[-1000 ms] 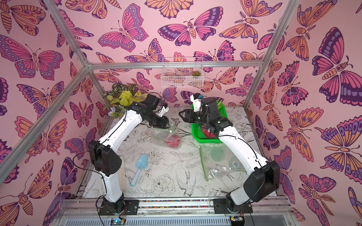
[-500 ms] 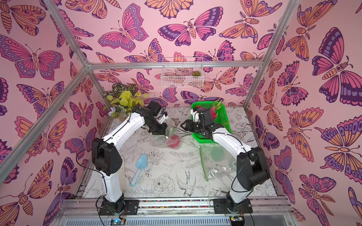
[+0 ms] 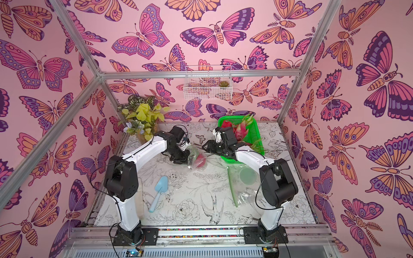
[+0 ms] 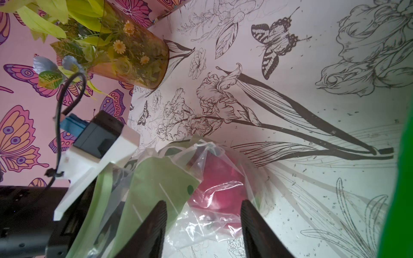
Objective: Open the zip-top bag and take out the dragon fruit
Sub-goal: Pick up the dragon fruit from the zipper food storage bag.
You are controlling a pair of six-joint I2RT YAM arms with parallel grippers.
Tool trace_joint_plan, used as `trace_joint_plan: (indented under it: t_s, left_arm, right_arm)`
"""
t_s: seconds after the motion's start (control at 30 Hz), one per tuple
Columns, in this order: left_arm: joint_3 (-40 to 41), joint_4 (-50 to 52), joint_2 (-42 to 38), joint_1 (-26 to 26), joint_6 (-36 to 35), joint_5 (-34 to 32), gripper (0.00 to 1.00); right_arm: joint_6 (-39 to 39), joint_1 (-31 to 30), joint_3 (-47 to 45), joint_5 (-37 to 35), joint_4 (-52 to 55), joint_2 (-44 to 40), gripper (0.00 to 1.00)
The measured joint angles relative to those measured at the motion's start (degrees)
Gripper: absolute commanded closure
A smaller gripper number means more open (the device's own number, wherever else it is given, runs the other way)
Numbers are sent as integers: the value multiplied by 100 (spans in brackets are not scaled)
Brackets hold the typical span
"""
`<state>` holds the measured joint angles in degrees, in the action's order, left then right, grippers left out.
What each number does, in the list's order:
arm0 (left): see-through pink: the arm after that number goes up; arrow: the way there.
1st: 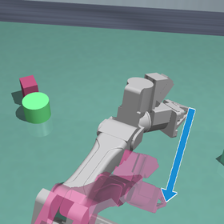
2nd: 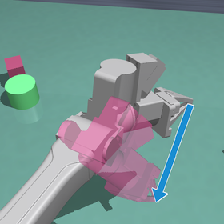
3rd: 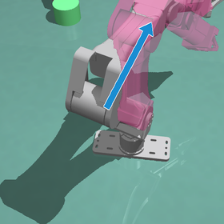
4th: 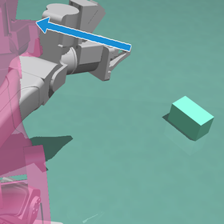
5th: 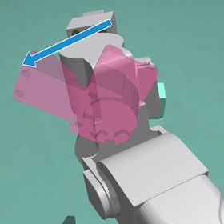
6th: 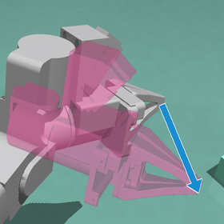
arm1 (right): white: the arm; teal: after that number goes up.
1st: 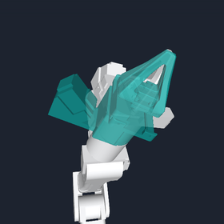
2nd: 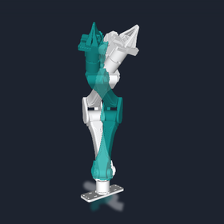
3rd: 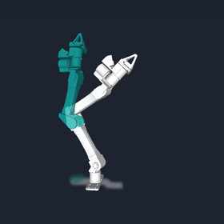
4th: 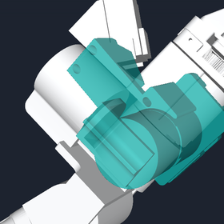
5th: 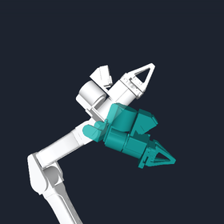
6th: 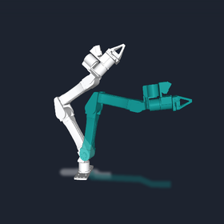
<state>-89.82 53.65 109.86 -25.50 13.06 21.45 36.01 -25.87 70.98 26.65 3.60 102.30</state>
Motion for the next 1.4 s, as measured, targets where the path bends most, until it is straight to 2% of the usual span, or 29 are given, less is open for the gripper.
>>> trace_joint_plan:
  t_s: [0.33,0.43,0.57,0.67,0.77,1.03,1.4]
  left_arm:
    - [474,-852,-946,9,284,164,54]
    - [669,-1176,-1119,11,413,166,70]
    - [962,-1556,-1106,11,621,249,75]
    - [1099,-1722,-1091,9,748,256,75]
    - [1141,-1838,-1034,9,852,249,69]
    - [1244,-1978,-866,15,916,85,62]
    - [1360,-1989,-785,129,955,-94,60]
  right_arm:
    - [-2,-15,0,46,-114,122,42]
    - [0,-22,-2,63,-155,168,42]
    - [0,-50,-72,94,-219,216,41]
    - [-2,-76,-140,149,-262,245,40]
    - [-11,-90,-229,212,-304,251,37]
    - [-24,-96,-398,356,-466,251,35]
    - [-24,-190,-398,391,-638,396,37]
